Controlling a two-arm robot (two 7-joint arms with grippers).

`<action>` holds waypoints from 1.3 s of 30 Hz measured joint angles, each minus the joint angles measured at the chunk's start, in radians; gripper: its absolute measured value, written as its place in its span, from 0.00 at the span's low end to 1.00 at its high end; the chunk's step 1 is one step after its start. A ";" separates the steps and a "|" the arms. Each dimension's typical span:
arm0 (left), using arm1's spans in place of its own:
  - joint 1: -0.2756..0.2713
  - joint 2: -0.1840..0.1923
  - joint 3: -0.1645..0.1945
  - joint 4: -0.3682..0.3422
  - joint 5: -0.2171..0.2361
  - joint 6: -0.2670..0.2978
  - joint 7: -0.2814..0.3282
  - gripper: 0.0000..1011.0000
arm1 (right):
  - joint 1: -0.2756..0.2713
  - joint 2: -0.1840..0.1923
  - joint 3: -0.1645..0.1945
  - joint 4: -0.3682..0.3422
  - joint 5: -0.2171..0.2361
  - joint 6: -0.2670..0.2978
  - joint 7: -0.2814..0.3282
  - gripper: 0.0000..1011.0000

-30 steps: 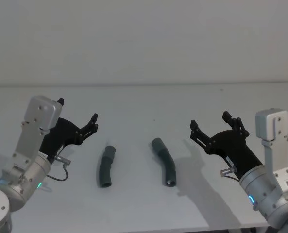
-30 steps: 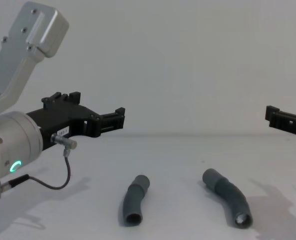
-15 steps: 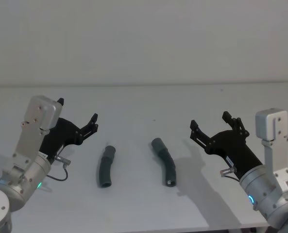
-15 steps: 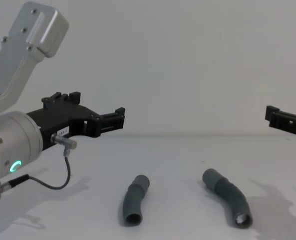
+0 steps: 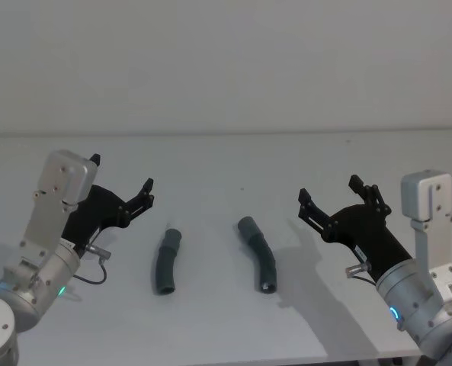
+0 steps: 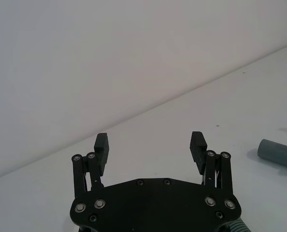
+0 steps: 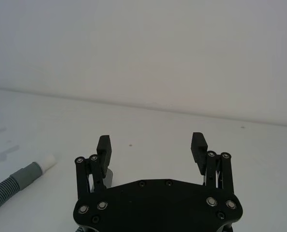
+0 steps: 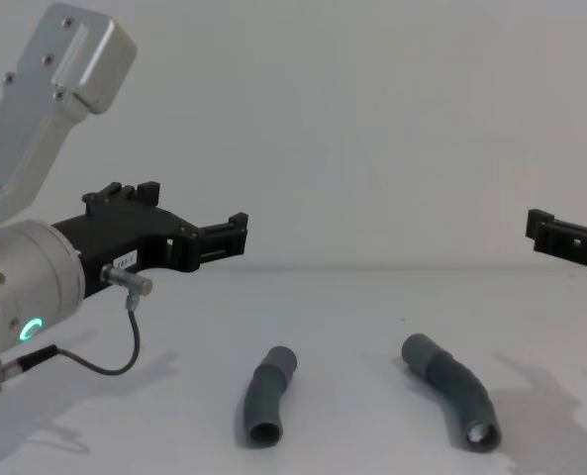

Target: Use both hands to pick up one end of the pipe from the table, align the ends, and insert them.

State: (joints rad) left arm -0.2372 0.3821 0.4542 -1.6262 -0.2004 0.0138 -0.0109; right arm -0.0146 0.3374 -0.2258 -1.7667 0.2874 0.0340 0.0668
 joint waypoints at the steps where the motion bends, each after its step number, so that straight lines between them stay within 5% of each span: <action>1: 0.000 0.000 0.000 0.000 0.000 0.000 0.000 0.99 | 0.000 0.000 0.000 0.000 0.000 0.000 0.000 0.99; 14: 0.002 -0.002 -0.001 -0.026 -0.009 0.075 -0.005 0.99 | 0.000 0.000 0.000 0.000 0.000 0.000 0.000 0.99; 32: 0.008 -0.018 -0.002 -0.155 -0.053 0.432 0.001 0.99 | 0.000 0.000 0.000 0.000 0.000 0.000 0.000 0.99; 39: 0.024 -0.024 -0.010 -0.195 -0.064 0.518 0.011 0.99 | 0.000 0.000 0.000 0.000 0.000 0.000 0.000 0.99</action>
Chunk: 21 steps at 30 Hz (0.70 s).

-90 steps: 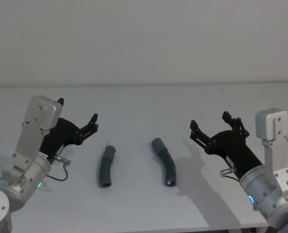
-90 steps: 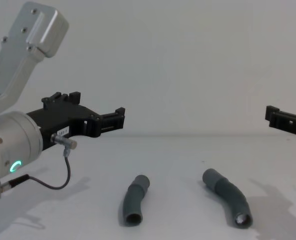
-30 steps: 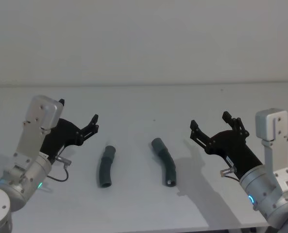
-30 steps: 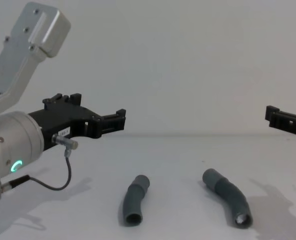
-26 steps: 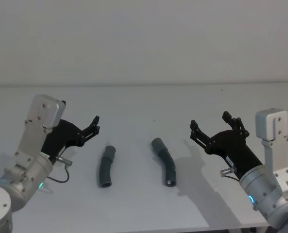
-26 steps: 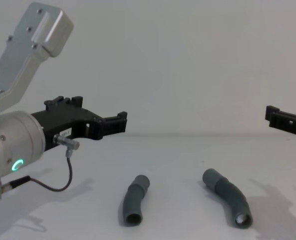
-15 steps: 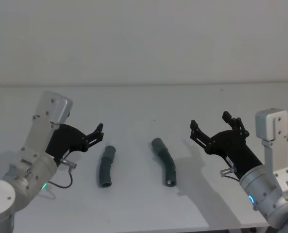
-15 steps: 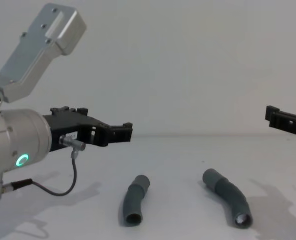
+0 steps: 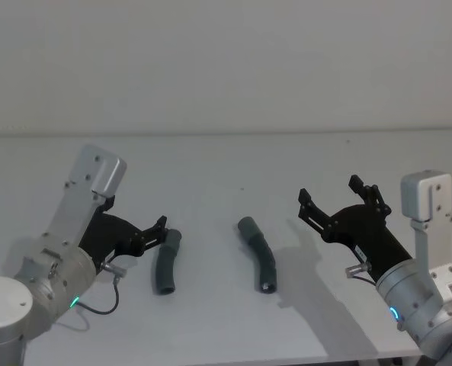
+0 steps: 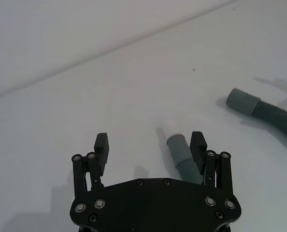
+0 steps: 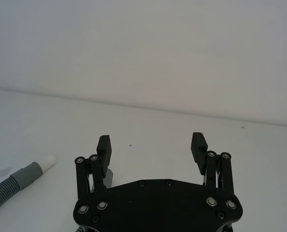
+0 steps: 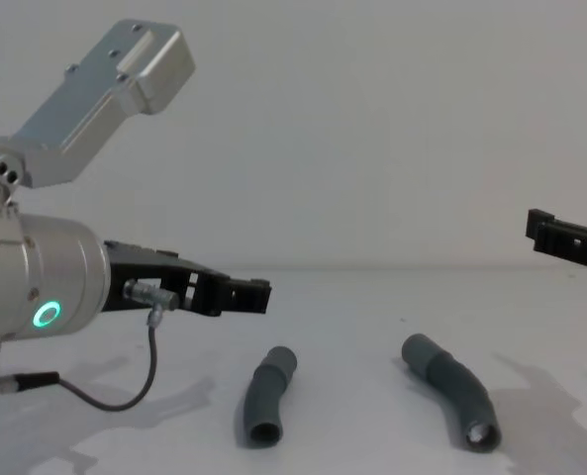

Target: Use both hands to pick up one end of the pipe from the table, align the ends, and insert them.

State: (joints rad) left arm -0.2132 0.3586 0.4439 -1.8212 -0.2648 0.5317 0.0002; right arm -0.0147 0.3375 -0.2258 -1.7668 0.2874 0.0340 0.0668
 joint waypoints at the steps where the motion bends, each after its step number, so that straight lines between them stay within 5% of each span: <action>1: 0.004 -0.001 -0.003 -0.008 -0.002 0.015 0.002 0.99 | 0.000 0.000 0.000 0.000 0.000 0.000 0.000 0.99; 21: 0.011 -0.039 -0.017 -0.024 -0.034 0.128 -0.007 0.99 | 0.000 0.000 0.000 0.000 0.000 0.000 0.000 0.99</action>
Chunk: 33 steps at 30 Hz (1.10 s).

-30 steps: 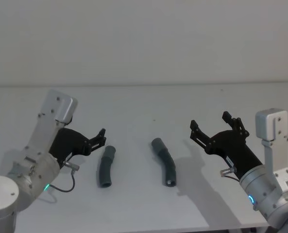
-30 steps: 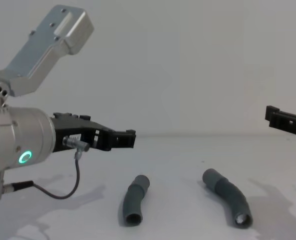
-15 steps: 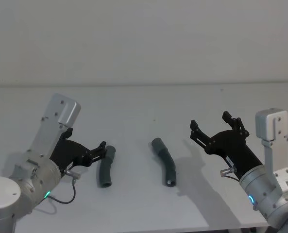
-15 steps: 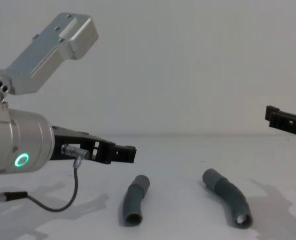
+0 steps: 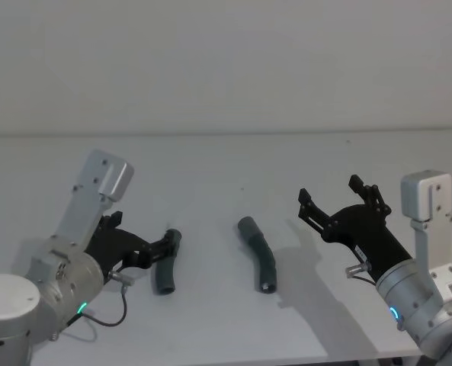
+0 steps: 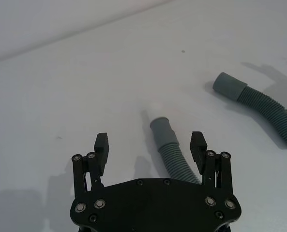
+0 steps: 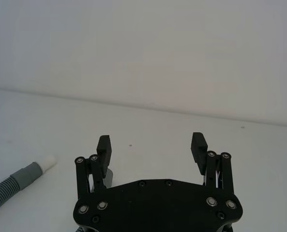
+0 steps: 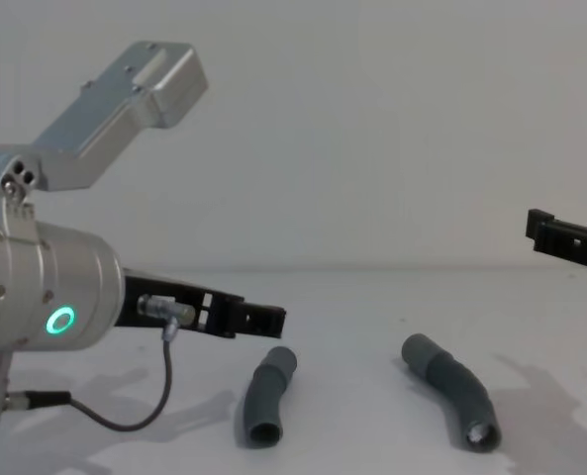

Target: Use both hands to pick up one end of the pipe from the table, align the ends, and insert them.

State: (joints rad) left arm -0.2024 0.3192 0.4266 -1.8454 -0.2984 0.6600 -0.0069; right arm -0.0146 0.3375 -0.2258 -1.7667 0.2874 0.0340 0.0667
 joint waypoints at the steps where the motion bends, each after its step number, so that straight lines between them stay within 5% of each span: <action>1: -0.001 -0.002 0.000 0.002 -0.001 0.004 -0.001 0.99 | 0.000 0.000 0.000 0.000 0.000 0.000 0.000 0.99; 33: -0.092 -0.079 0.057 0.119 0.025 0.107 -0.025 0.99 | 0.000 0.000 0.000 0.000 0.000 0.000 0.000 0.99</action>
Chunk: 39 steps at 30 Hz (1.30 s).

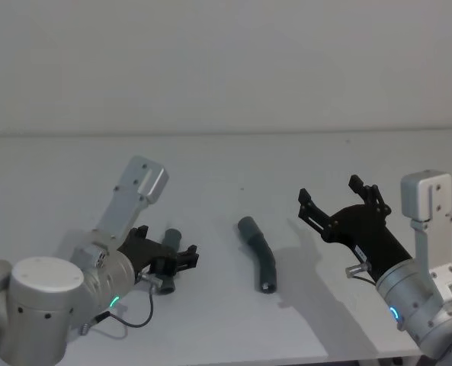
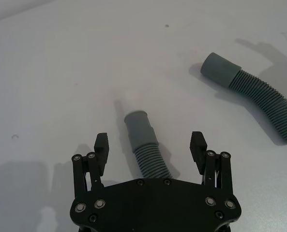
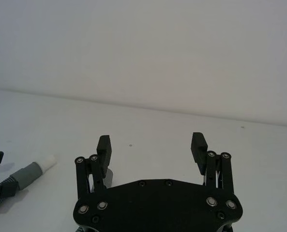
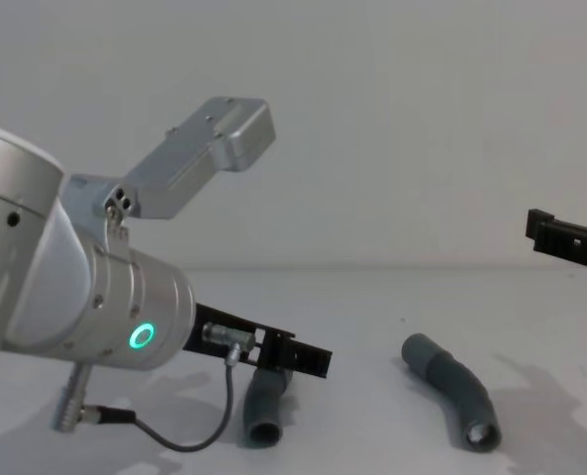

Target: Use both hands to pick up one end of the pipe from the table, align the ends, and insert them.

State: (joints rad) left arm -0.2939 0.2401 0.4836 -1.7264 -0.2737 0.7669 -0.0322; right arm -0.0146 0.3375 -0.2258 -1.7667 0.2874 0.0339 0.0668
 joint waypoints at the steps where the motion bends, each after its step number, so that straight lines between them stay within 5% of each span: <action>1: -0.002 -0.006 0.000 0.005 0.000 0.003 0.001 0.99 | 0.000 0.000 0.000 0.000 0.000 0.000 0.000 0.99; 32: -0.012 -0.099 -0.055 0.086 -0.023 0.061 0.020 0.99 | 0.000 0.000 0.000 0.000 0.000 0.000 0.000 0.99; 39: -0.015 -0.104 -0.057 0.095 -0.024 0.062 0.017 0.85 | 0.000 0.000 0.000 0.000 0.000 0.000 0.000 0.99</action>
State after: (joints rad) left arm -0.3094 0.1357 0.4267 -1.6317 -0.2977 0.8293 -0.0148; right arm -0.0146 0.3375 -0.2258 -1.7668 0.2874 0.0340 0.0668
